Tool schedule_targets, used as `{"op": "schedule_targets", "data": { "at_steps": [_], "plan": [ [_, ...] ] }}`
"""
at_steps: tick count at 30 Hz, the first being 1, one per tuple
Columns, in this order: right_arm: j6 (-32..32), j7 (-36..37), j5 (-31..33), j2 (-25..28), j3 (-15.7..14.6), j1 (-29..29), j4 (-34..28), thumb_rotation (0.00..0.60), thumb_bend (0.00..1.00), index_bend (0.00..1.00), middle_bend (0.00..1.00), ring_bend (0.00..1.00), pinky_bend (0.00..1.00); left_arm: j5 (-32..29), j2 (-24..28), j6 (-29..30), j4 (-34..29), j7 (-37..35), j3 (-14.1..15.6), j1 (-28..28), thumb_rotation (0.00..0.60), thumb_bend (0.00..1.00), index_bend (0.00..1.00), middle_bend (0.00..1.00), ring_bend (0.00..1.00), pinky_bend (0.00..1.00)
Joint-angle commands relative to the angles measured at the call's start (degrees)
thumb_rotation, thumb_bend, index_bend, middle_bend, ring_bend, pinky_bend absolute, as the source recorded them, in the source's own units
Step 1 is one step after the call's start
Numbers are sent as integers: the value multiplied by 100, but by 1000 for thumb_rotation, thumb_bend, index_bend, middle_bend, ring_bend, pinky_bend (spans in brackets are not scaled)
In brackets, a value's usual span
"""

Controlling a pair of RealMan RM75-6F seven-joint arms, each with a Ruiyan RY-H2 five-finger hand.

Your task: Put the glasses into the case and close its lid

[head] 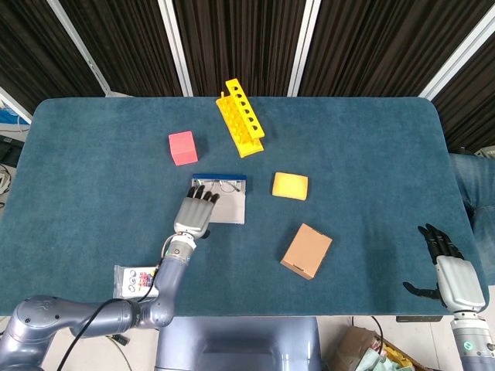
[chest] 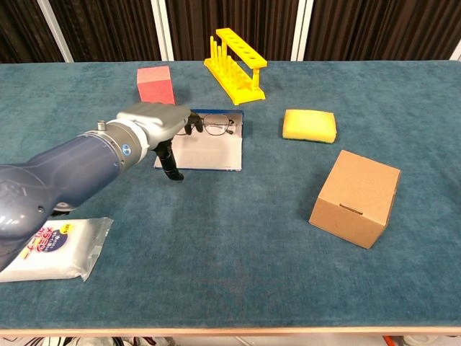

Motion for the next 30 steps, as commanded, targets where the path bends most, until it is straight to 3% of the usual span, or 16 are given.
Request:
{"op": "schedule_targets", "data": {
  "at_steps": [1, 30],
  "plan": [
    [-5, 1, 3, 2, 0, 2, -3, 600, 0, 0, 0, 0, 176, -19, -80, -13, 103, -4, -40, -42, 600, 167, 197, 209, 54, 110],
    [-45, 29, 51, 20, -1, 5, -35, 600, 0, 0, 0, 0, 176, 108, -659, -72, 966, 16, -152, -206, 600, 216, 298, 211, 54, 106]
  ]
}}
